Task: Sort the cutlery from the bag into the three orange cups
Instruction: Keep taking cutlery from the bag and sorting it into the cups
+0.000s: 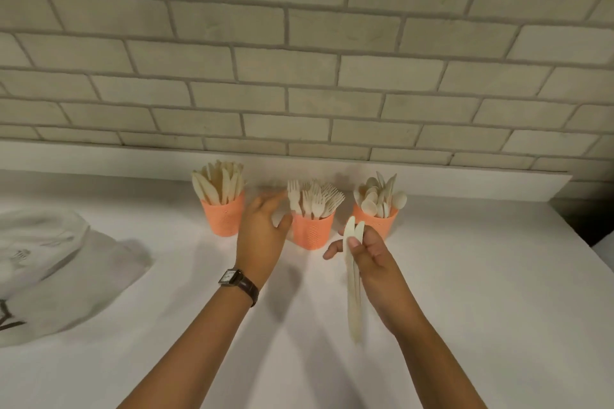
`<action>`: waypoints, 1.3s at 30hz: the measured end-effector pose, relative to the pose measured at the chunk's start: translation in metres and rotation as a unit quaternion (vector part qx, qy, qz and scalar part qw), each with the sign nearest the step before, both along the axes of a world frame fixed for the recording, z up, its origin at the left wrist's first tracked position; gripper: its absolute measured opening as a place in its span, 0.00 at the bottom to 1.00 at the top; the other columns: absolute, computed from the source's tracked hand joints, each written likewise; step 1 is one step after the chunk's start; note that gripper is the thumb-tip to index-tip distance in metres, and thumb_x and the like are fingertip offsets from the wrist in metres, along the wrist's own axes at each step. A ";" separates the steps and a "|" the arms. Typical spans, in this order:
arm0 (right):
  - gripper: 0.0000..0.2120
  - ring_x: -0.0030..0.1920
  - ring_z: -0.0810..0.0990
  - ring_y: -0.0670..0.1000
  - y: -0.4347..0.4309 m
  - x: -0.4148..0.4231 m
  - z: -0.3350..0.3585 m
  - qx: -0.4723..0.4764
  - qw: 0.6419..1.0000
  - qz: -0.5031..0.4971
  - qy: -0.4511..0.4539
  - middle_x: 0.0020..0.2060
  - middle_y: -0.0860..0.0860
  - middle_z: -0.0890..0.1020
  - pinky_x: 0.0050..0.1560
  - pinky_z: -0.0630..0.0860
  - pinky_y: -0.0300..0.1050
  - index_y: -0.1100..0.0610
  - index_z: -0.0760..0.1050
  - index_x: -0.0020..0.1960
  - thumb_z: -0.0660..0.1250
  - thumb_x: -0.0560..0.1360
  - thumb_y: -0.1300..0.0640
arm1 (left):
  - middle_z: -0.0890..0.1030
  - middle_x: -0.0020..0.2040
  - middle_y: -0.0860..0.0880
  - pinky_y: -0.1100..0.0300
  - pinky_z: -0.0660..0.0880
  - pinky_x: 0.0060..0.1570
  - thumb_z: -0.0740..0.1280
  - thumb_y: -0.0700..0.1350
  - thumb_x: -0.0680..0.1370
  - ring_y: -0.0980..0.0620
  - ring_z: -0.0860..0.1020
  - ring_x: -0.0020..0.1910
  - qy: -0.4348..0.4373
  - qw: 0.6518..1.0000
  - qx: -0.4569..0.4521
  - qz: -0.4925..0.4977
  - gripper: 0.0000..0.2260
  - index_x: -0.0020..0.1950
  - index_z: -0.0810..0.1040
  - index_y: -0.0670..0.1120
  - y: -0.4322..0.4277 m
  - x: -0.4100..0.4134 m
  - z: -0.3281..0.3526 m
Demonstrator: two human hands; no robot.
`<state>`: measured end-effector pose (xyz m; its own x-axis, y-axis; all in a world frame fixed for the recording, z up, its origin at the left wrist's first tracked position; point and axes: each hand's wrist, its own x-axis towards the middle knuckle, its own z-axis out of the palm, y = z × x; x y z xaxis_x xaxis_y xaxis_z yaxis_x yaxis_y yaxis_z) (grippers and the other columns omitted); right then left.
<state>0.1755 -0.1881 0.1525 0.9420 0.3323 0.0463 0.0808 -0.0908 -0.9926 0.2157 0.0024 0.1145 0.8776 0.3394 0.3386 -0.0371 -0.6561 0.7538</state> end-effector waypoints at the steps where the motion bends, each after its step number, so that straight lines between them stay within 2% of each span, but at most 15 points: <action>1: 0.10 0.44 0.77 0.35 0.006 0.002 0.002 0.002 1.000 0.009 -0.018 0.41 0.50 0.83 0.48 0.69 0.31 0.57 0.69 0.59 0.54 0.82 0.54 | 0.76 0.57 0.53 0.62 0.72 0.51 0.67 0.44 0.75 0.52 0.75 0.50 -0.002 1.000 -0.015 -0.001 0.14 0.61 0.77 0.51 0.006 -0.014 0.004; 3: 0.08 0.39 0.77 0.36 0.021 0.007 0.006 -0.001 0.998 0.026 -0.049 0.39 0.51 0.82 0.43 0.69 0.26 0.60 0.71 0.56 0.57 0.81 0.58 | 0.77 0.53 0.58 0.70 0.70 0.45 0.66 0.45 0.76 0.58 0.76 0.45 0.000 0.999 -0.044 -0.002 0.09 0.55 0.79 0.55 0.020 -0.045 0.011; 7: 0.06 0.33 0.75 0.44 0.064 0.022 0.014 -0.016 0.996 0.048 -0.069 0.36 0.51 0.76 0.35 0.73 0.36 0.56 0.75 0.47 0.64 0.76 0.66 | 0.80 0.46 0.63 0.75 0.70 0.41 0.66 0.44 0.77 0.61 0.77 0.42 0.001 0.994 -0.109 0.025 0.08 0.45 0.80 0.58 0.056 -0.098 0.018; 9: 0.09 0.33 0.75 0.48 0.090 0.030 0.020 -0.017 0.995 0.036 -0.088 0.35 0.51 0.78 0.34 0.74 0.37 0.53 0.76 0.43 0.67 0.75 0.67 | 0.82 0.46 0.61 0.73 0.72 0.42 0.66 0.46 0.76 0.59 0.78 0.42 0.005 0.990 -0.134 0.045 0.06 0.46 0.81 0.57 0.078 -0.114 0.020; 14: 0.11 0.34 0.77 0.44 0.161 0.066 0.037 -0.009 0.984 -0.077 -0.163 0.33 0.44 0.80 0.41 0.75 0.42 0.48 0.76 0.38 0.71 0.72 0.63 | 0.83 0.44 0.62 0.58 0.77 0.50 0.67 0.46 0.76 0.52 0.81 0.43 0.012 0.982 -0.176 0.063 0.07 0.43 0.82 0.57 0.138 -0.134 0.026; 17: 0.04 0.35 0.78 0.45 0.199 0.092 0.034 -0.015 0.972 -0.138 -0.190 0.35 0.47 0.81 0.40 0.74 0.41 0.55 0.78 0.43 0.71 0.71 0.62 | 0.83 0.44 0.63 0.61 0.77 0.49 0.67 0.47 0.76 0.58 0.80 0.43 0.019 0.984 -0.171 0.047 0.06 0.44 0.82 0.57 0.171 -0.136 0.032; 19: 0.03 0.34 0.77 0.41 0.221 0.106 0.021 -0.059 0.965 -0.155 -0.202 0.36 0.50 0.81 0.39 0.72 0.34 0.59 0.79 0.43 0.71 0.71 0.64 | 0.82 0.44 0.64 0.67 0.75 0.47 0.67 0.45 0.76 0.61 0.80 0.43 0.024 0.984 -0.176 0.027 0.07 0.43 0.82 0.57 0.188 -0.134 0.036; 21: 0.04 0.35 0.76 0.45 0.237 0.111 0.003 -0.148 0.960 -0.165 -0.172 0.38 0.54 0.81 0.34 0.67 0.30 0.63 0.79 0.46 0.70 0.71 0.64 | 0.82 0.44 0.65 0.72 0.74 0.45 0.67 0.44 0.76 0.62 0.79 0.44 0.027 0.984 -0.176 0.004 0.08 0.42 0.82 0.56 0.203 -0.133 0.039; 24: 0.05 0.40 0.75 0.52 0.251 0.108 -0.021 -0.218 0.964 -0.132 -0.076 0.40 0.57 0.80 0.31 0.66 0.31 0.66 0.78 0.48 0.68 0.72 0.66 | 0.82 0.44 0.64 0.69 0.74 0.45 0.68 0.44 0.75 0.59 0.79 0.44 0.032 0.983 -0.181 -0.029 0.08 0.43 0.82 0.57 0.223 -0.135 0.048; 26: 0.08 0.41 0.78 0.55 0.256 0.102 -0.025 -0.264 0.949 -0.154 -0.073 0.42 0.57 0.82 0.32 0.67 0.33 0.64 0.77 0.49 0.68 0.71 0.64 | 0.82 0.44 0.64 0.67 0.74 0.45 0.67 0.45 0.75 0.59 0.79 0.44 0.029 0.985 -0.167 -0.043 0.07 0.44 0.82 0.57 0.237 -0.139 0.058; 31: 0.21 0.55 0.78 0.58 0.257 0.071 -0.009 -0.308 0.903 -0.239 -0.180 0.56 0.56 0.80 0.54 0.72 0.46 0.59 0.76 0.61 0.73 0.68 0.61 | 0.81 0.46 0.64 0.73 0.71 0.48 0.67 0.46 0.75 0.63 0.77 0.49 -0.024 0.996 -0.077 -0.028 0.07 0.46 0.81 0.59 0.282 -0.159 0.076; 33: 0.19 0.53 0.77 0.57 0.261 0.051 -0.002 -0.306 0.892 -0.215 -0.254 0.54 0.54 0.80 0.53 0.72 0.47 0.58 0.77 0.58 0.74 0.68 0.60 | 0.80 0.48 0.63 0.69 0.69 0.52 0.69 0.44 0.74 0.61 0.75 0.51 -0.042 0.999 -0.008 0.021 0.08 0.45 0.80 0.59 0.307 -0.171 0.072; 35: 0.14 0.50 0.76 0.50 0.271 0.025 0.007 -0.279 0.896 -0.173 -0.299 0.50 0.46 0.80 0.51 0.70 0.42 0.56 0.78 0.54 0.73 0.69 0.58 | 0.80 0.53 0.55 0.62 0.66 0.55 0.71 0.42 0.72 0.51 0.75 0.54 -0.024 0.994 0.059 0.092 0.09 0.45 0.81 0.57 0.333 -0.184 0.059; 37: 0.09 0.44 0.74 0.40 0.287 -0.004 0.019 -0.226 0.922 -0.104 -0.298 0.43 0.36 0.77 0.46 0.69 0.33 0.50 0.78 0.50 0.71 0.70 0.56 | 0.78 0.58 0.48 0.56 0.64 0.56 0.74 0.42 0.70 0.42 0.74 0.56 0.031 0.982 0.090 0.162 0.09 0.44 0.82 0.56 0.354 -0.199 0.044; 39: 0.07 0.39 0.75 0.42 0.309 -0.029 0.026 -0.188 0.941 -0.008 -0.281 0.42 0.37 0.79 0.41 0.70 0.31 0.48 0.78 0.47 0.70 0.71 0.57 | 0.76 0.62 0.45 0.50 0.64 0.58 0.74 0.44 0.69 0.39 0.72 0.60 0.093 0.973 0.081 0.194 0.09 0.45 0.82 0.57 0.366 -0.212 0.031</action>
